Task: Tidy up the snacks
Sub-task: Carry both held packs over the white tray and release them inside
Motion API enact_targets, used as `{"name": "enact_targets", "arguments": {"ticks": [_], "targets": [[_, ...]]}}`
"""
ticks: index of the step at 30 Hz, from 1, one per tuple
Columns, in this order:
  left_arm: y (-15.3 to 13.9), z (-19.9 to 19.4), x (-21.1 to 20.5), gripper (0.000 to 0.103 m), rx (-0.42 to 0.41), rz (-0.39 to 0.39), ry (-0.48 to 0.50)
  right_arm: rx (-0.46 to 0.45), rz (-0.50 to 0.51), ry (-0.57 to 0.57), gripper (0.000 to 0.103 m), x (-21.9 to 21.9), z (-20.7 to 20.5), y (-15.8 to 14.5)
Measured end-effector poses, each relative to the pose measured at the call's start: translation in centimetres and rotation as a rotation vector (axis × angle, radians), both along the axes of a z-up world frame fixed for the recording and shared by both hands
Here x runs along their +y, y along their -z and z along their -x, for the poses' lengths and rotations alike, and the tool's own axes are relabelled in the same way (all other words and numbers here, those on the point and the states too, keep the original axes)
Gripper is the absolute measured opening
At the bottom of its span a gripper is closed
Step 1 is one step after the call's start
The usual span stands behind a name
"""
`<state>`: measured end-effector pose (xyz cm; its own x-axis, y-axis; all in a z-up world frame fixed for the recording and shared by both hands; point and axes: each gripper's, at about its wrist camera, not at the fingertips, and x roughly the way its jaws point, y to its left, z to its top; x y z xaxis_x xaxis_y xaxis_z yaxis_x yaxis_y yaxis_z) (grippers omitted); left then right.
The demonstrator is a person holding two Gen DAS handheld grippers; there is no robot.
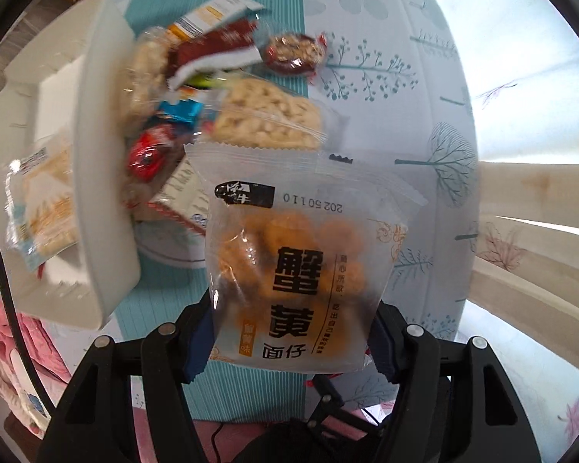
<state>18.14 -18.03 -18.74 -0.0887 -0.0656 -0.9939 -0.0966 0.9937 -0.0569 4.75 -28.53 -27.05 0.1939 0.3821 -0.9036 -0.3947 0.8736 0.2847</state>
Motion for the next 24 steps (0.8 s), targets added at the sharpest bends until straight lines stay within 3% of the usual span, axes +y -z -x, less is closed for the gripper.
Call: {"name": "enact_targets", "arguments": {"ticks": [11, 24], "targets": [[-5.4, 4.2, 4.0, 0.066, -0.072, 0.050, -0.049, -0.066, -0.027, -0.022, 0.056, 1.1, 1.0, -2.9], [-10.6, 9.0, 11.0, 0.066, -0.199, 0.034, -0.112, -0.134, -0.089, 0.012, 0.056, 3.7, 1.5, -7.4]]}}
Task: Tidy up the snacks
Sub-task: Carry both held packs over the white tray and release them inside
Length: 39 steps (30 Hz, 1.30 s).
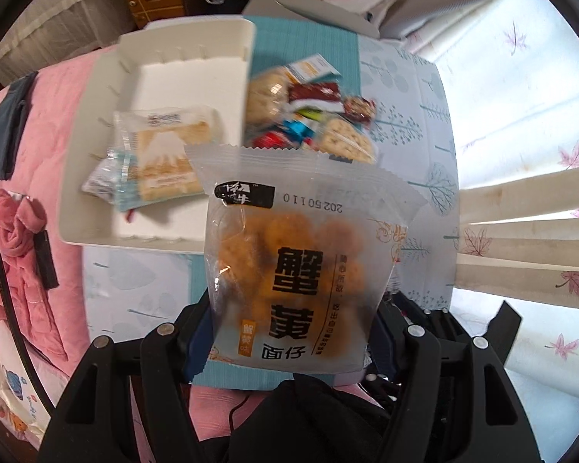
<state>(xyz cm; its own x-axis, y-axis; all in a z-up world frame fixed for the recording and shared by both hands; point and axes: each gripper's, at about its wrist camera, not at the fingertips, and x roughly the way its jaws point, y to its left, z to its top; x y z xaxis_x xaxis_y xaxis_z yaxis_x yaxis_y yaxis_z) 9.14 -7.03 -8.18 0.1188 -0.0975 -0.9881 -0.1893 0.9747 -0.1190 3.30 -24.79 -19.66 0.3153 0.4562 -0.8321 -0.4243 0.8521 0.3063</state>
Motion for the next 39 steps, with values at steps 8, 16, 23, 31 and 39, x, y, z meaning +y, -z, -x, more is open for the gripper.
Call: {"name": "enact_targets", "arguments": {"ticks": [8, 16, 23, 31, 39], "targets": [[-2.6, 1.4, 4.8, 0.066, -0.070, 0.004, 0.005, -0.047, -0.048, 0.098, 0.056, 2.7, -0.2, -3.3], [-4.2, 1.3, 9.7, 0.067, -0.173, 0.011, 0.034, -0.079, -0.106, 0.181, 0.056, 6.2, -0.7, -5.7], [-4.1, 1.1, 14.0, 0.067, -0.249, 0.017, 0.072, -0.094, -0.154, 0.237, 0.056, 9.8, -1.2, -6.9], [-1.9, 0.8, 18.7, 0.067, -0.274, 0.030, 0.122, -0.111, -0.230, 0.310, 0.057, 14.0, -2.3, -7.2], [0.3, 1.0, 22.6, 0.068, -0.303, 0.048, 0.141, -0.096, -0.253, 0.320, 0.057, 18.1, -2.8, -6.1]]}}
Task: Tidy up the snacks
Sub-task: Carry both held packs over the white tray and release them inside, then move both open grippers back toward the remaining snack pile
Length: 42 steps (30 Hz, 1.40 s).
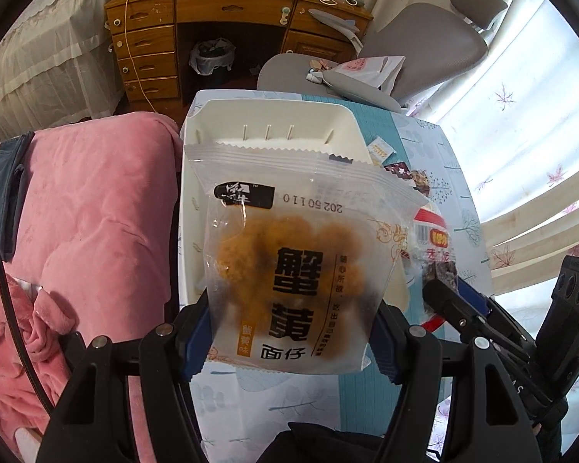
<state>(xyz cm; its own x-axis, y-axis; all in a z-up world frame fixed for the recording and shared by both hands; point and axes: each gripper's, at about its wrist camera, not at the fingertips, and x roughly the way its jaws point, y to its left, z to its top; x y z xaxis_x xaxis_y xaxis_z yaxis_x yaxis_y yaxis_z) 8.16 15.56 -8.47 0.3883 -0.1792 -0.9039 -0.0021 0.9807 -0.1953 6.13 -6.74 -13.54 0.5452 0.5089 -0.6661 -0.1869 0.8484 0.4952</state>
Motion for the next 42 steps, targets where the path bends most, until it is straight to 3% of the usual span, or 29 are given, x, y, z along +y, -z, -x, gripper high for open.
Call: {"name": "enact_targets", "arguments": {"ticks": [5, 7, 9, 11, 13, 28, 42], "targets": [[1.1, 0.0, 1.4, 0.072, 0.031, 0.010, -0.019, 0.017, 0.007, -0.017, 0.059, 1.5, 0.1, 0.4], [1.3, -0.1, 1.6, 0.082, 0.040, 0.015, -0.032, 0.031, 0.017, -0.021, 0.059, 1.6, 0.0, 0.5], [1.5, -0.2, 1.7, 0.085, 0.055, 0.015, -0.043, 0.042, 0.022, -0.026, 0.061, 1.6, 0.0, 0.5], [1.5, -0.1, 1.8, 0.086, 0.063, 0.029, -0.052, 0.053, 0.023, -0.030, 0.080, 1.4, -0.1, 0.4], [1.2, 0.1, 1.7, 0.088, 0.045, 0.039, -0.065, 0.048, 0.039, -0.018, 0.087, 1.1, 0.0, 0.2], [-1.1, 2.6, -4.0, 0.089, -0.023, 0.059, -0.153, 0.007, 0.076, -0.093, 0.087, -3.5, 1.1, -1.7], [0.7, 5.0, -12.5, 0.089, 0.025, 0.074, -0.275, -0.006, 0.127, -0.212, 0.087, -11.2, 1.7, -1.5]]}}
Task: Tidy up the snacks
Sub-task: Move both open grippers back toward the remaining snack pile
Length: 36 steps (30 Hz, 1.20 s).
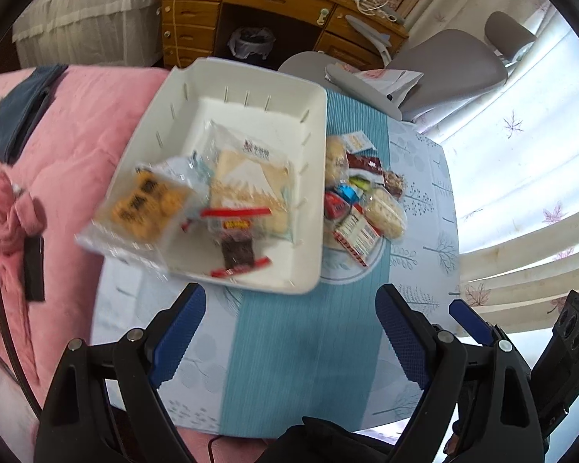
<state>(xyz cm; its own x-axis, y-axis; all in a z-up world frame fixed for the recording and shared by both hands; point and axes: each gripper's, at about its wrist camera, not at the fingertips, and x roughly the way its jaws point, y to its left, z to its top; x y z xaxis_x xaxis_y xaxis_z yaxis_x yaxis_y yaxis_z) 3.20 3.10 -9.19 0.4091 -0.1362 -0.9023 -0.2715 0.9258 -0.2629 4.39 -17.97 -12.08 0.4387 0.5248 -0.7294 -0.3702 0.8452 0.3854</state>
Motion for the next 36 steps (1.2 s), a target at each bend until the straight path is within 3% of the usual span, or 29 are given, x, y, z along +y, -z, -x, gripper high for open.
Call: {"name": "enact_targets", "arguments": {"ticks": [10, 24, 29, 36], "targets": [[2.2, 2.1, -4.7, 0.089, 0.007, 0.042, -0.084, -0.025, 0.066, -0.062, 0.087, -4.9, 0.3, 1.1], [4.2, 1.0, -9.3, 0.089, 0.033, 0.061, -0.084, -0.021, 0.135, -0.034, 0.087, -9.2, -0.2, 3.5], [5.3, -0.5, -10.9, 0.089, 0.026, 0.058, -0.079, -0.074, 0.200, -0.045, 0.087, -9.8, -1.4, 3.6], [8.5, -3.1, -12.0, 0.089, 0.061, 0.159, -0.171, -0.196, 0.275, -0.079, 0.087, -10.2, -4.2, 3.8]]}}
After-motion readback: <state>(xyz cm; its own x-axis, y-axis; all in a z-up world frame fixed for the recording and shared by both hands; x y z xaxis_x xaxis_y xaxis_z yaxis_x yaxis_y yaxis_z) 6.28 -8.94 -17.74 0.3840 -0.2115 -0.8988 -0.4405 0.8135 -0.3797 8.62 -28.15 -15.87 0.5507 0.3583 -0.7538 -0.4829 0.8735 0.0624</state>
